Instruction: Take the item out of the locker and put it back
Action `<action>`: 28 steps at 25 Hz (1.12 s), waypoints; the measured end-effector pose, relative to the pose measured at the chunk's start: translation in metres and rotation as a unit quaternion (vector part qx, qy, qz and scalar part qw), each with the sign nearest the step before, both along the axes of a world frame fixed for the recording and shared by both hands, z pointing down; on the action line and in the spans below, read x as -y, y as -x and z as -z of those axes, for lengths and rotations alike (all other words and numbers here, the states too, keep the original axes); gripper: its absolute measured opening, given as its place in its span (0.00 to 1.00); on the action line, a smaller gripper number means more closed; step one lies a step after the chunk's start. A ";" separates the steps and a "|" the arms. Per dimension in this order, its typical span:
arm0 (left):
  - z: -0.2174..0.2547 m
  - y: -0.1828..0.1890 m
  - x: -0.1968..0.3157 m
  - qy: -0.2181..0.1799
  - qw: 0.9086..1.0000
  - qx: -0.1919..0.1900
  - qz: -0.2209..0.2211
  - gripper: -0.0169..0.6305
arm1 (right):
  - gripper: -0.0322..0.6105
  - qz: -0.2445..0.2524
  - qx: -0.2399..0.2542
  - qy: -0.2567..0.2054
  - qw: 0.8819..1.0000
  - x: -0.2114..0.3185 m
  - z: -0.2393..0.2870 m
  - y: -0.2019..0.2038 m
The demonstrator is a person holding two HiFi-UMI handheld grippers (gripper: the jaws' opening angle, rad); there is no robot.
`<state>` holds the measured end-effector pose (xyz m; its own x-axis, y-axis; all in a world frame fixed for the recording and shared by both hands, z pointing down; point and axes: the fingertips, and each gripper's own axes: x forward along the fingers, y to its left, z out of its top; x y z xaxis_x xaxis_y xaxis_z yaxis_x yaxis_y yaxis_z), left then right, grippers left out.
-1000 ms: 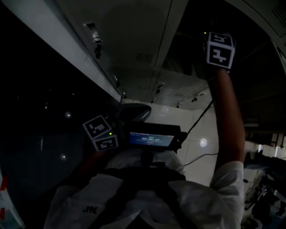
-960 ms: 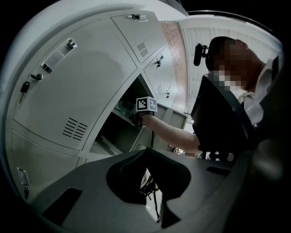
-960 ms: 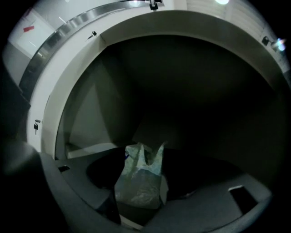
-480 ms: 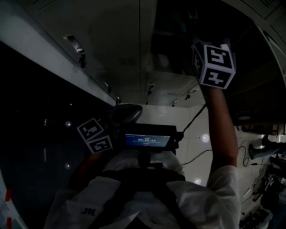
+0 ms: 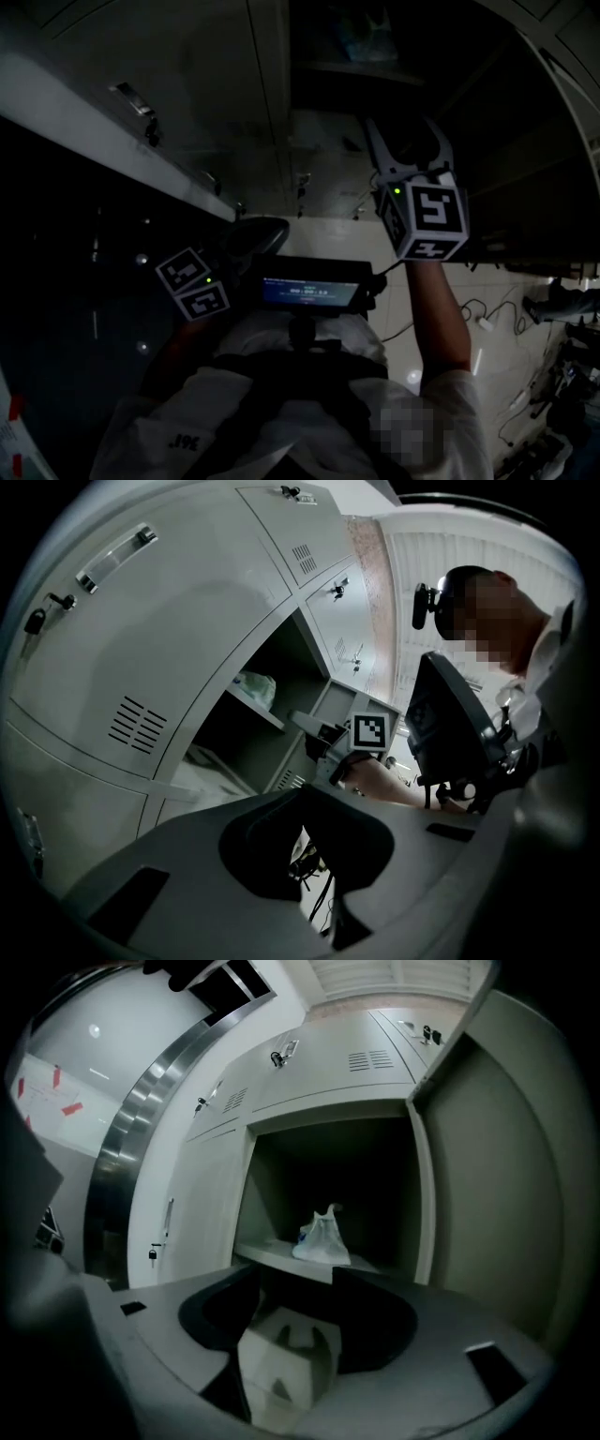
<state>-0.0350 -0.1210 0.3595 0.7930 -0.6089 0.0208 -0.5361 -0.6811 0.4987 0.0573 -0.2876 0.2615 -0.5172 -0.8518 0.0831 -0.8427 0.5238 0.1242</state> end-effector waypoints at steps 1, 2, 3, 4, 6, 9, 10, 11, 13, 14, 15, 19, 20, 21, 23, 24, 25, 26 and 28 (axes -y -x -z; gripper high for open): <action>0.000 -0.002 0.001 0.000 1.000 0.000 0.001 0.02 | 0.40 0.002 0.006 0.011 1.000 -0.004 -0.008 -0.003; 0.000 -0.005 0.003 -0.001 1.000 -0.001 0.001 0.01 | 0.37 0.004 0.011 0.021 1.000 -0.009 -0.016 -0.007; 0.000 -0.007 0.004 -0.002 1.000 -0.001 0.002 0.01 | 0.36 0.006 0.014 0.031 0.999 -0.013 -0.025 -0.010; 0.000 -0.010 0.006 -0.003 1.000 -0.001 0.002 0.02 | 0.34 0.008 0.014 0.040 0.999 -0.017 -0.033 -0.013; -0.001 -0.016 0.008 -0.003 1.000 0.000 0.002 0.02 | 0.33 0.011 0.006 0.058 0.998 -0.025 -0.052 -0.019; -0.002 -0.024 0.010 -0.002 1.000 0.000 0.003 0.02 | 0.28 0.017 0.005 0.087 0.996 -0.038 -0.075 -0.026; -0.003 -0.026 0.011 -0.001 1.000 0.001 0.003 0.02 | 0.27 0.017 0.008 0.094 0.995 -0.041 -0.079 -0.029; -0.002 -0.029 0.012 -0.001 1.000 0.001 0.004 0.01 | 0.26 0.018 0.012 0.099 0.995 -0.044 -0.082 -0.031; -0.002 -0.033 0.013 -0.001 1.000 0.002 0.005 0.02 | 0.24 0.020 0.020 0.103 0.994 -0.051 -0.086 -0.037; -0.002 -0.035 0.014 -0.001 1.000 0.002 0.007 0.02 | 0.22 0.022 0.022 0.102 0.994 -0.054 -0.087 -0.039; -0.003 -0.037 0.014 -0.001 1.000 0.003 0.009 0.02 | 0.21 0.025 0.022 0.100 0.994 -0.058 -0.089 -0.042; -0.005 -0.046 0.010 0.001 1.000 0.007 0.017 0.02 | 0.16 0.031 0.015 0.088 0.996 -0.077 -0.101 -0.057; -0.004 -0.049 0.007 0.001 1.000 0.008 0.018 0.01 | 0.15 0.031 0.019 0.092 0.995 -0.082 -0.104 -0.062; -0.003 -0.053 0.004 0.001 1.000 0.008 0.020 0.02 | 0.13 0.032 0.024 0.099 0.994 -0.088 -0.108 -0.066; -0.002 -0.059 -0.002 0.003 1.000 0.010 0.021 0.02 | 0.11 0.033 0.029 0.110 0.993 -0.099 -0.114 -0.073; -0.002 -0.061 -0.006 0.004 1.000 0.012 0.020 0.02 | 0.11 0.035 0.028 0.112 0.993 -0.104 -0.116 -0.075; -0.003 -0.063 -0.010 0.005 1.000 0.013 0.019 0.02 | 0.09 0.039 0.024 0.113 0.993 -0.108 -0.118 -0.075; -0.004 -0.064 -0.012 0.005 1.000 0.014 0.019 0.02 | 0.08 0.044 0.019 0.114 0.992 -0.111 -0.120 -0.075; -0.009 -0.065 -0.013 0.006 1.000 0.013 0.020 0.01 | 0.06 0.049 0.016 0.119 0.991 -0.114 -0.129 -0.074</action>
<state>0.0297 -0.1077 0.3682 0.7668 -0.6399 0.0491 -0.5763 -0.6529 0.4916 0.1310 -0.1738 0.3900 -0.6030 -0.7549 0.2579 -0.7873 0.6153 -0.0396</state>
